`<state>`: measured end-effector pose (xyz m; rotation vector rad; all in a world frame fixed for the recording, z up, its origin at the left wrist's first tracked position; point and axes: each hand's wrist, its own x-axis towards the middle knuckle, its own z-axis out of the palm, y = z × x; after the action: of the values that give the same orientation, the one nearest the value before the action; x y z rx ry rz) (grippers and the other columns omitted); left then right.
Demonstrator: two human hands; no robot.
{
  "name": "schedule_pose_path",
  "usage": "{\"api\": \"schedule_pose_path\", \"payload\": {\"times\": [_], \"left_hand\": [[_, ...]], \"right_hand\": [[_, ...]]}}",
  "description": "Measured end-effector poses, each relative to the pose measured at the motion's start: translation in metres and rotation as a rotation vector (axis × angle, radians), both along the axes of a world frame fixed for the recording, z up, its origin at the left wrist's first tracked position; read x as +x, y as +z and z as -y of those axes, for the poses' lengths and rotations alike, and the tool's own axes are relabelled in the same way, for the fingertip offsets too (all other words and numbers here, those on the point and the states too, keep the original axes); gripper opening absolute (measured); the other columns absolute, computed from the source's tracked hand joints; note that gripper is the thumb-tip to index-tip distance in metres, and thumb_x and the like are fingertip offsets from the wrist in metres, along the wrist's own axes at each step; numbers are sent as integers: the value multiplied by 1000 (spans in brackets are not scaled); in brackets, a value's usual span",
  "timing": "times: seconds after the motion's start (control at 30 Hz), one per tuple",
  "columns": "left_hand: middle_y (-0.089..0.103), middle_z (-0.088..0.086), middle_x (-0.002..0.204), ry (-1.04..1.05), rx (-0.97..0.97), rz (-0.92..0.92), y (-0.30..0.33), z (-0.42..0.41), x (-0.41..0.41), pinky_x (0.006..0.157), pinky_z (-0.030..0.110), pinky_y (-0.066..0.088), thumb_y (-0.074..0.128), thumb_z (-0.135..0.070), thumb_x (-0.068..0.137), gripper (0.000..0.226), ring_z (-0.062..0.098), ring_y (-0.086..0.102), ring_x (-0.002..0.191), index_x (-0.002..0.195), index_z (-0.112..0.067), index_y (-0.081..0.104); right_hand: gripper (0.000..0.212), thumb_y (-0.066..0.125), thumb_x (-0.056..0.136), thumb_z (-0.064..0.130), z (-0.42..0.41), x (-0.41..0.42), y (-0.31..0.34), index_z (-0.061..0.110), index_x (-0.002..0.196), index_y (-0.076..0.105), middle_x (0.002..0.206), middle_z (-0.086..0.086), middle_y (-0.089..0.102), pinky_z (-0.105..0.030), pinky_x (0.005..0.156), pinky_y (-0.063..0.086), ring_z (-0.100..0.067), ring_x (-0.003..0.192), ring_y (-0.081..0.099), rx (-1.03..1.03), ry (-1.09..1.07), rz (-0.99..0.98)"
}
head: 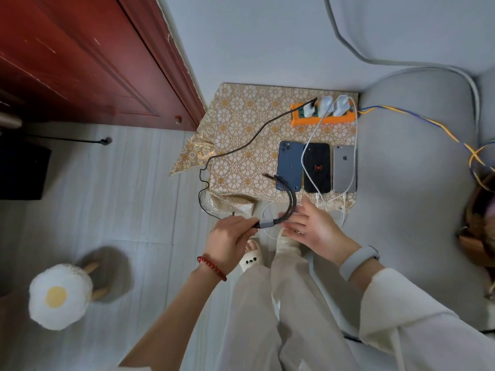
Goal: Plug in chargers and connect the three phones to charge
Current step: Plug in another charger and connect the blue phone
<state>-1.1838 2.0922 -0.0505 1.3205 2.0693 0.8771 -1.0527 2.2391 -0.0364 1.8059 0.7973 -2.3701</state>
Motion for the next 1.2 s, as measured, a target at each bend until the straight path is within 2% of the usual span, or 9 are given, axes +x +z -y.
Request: {"api": "schedule_pose_path", "payload": {"times": [0.13, 0.23, 0.37, 0.53, 0.63, 0.83, 0.97, 1.1, 1.2], "left_hand": [[67, 9, 67, -83, -60, -21, -6, 10, -2, 61, 38, 53, 56, -12, 81, 19, 28, 59, 60, 94, -6, 69], [69, 11, 76, -49, -196, 30, -14, 16, -2, 67, 40, 52, 56, -13, 84, 19, 29, 60, 71, 98, -8, 68], [68, 2, 106, 66, -395, 236, -18, 16, -2, 89, 23, 42, 55, -15, 87, 22, 16, 59, 101, 106, -15, 66], [65, 2, 110, 448, -230, 729, 7, -15, -12, 93, 31, 47, 56, -32, 84, 30, 13, 59, 104, 108, -16, 63], [67, 0, 106, 465, -137, 882, 15, -34, -18, 83, 22, 51, 63, -37, 76, 40, 7, 62, 100, 112, -19, 60], [72, -9, 67, 589, -124, 921, 6, -48, -19, 67, 19, 56, 58, -3, 83, 21, 5, 67, 66, 84, -23, 63], [64, 3, 66, 744, -289, 919, -20, -43, -12, 53, 17, 54, 54, 4, 82, 18, 7, 63, 52, 75, -11, 61], [57, 9, 65, 703, -673, 859, -61, -32, 7, 61, 29, 49, 54, 0, 82, 9, 20, 54, 58, 77, -1, 61], [62, 14, 83, 578, -873, 748, -80, -30, 17, 77, 35, 45, 58, -11, 82, 7, 30, 58, 87, 86, -7, 61]], "right_hand": [[28, 38, 96, 29, -10, -14, 2, 7, 92, 54, 79, -7, 63, -32, 70, 49, -20, 75, 60, -109, -344, -200], [18, 41, 94, 14, -11, -22, 7, 8, 94, 58, 72, -4, 59, -30, 64, 49, -18, 67, 57, 55, -221, -204], [15, 50, 89, 5, 0, -25, 13, 8, 86, 64, 65, -4, 67, -27, 60, 56, -19, 62, 63, 270, -5, -206], [12, 55, 85, -2, 15, -27, 14, -5, 93, 64, 71, -10, 67, -14, 53, 50, -6, 55, 64, 421, 247, -191], [15, 57, 83, -1, 21, -26, 13, -9, 94, 65, 69, -7, 66, -14, 53, 50, -4, 53, 62, 451, 334, -158], [15, 64, 81, 11, 26, -19, 9, 0, 90, 70, 79, -17, 66, -40, 75, 50, -31, 72, 61, 667, 447, -34], [9, 57, 85, 4, 31, -5, 4, 3, 81, 65, 60, -7, 59, -35, 66, 53, -20, 55, 56, 372, 215, -33], [18, 46, 91, 11, 34, 13, -17, 12, 83, 63, 48, -3, 50, -37, 63, 54, -18, 47, 50, 223, 193, 68], [18, 43, 93, 10, 30, 20, -44, 11, 84, 58, 54, -8, 49, -37, 60, 50, -19, 47, 48, 238, 199, 169]]}}
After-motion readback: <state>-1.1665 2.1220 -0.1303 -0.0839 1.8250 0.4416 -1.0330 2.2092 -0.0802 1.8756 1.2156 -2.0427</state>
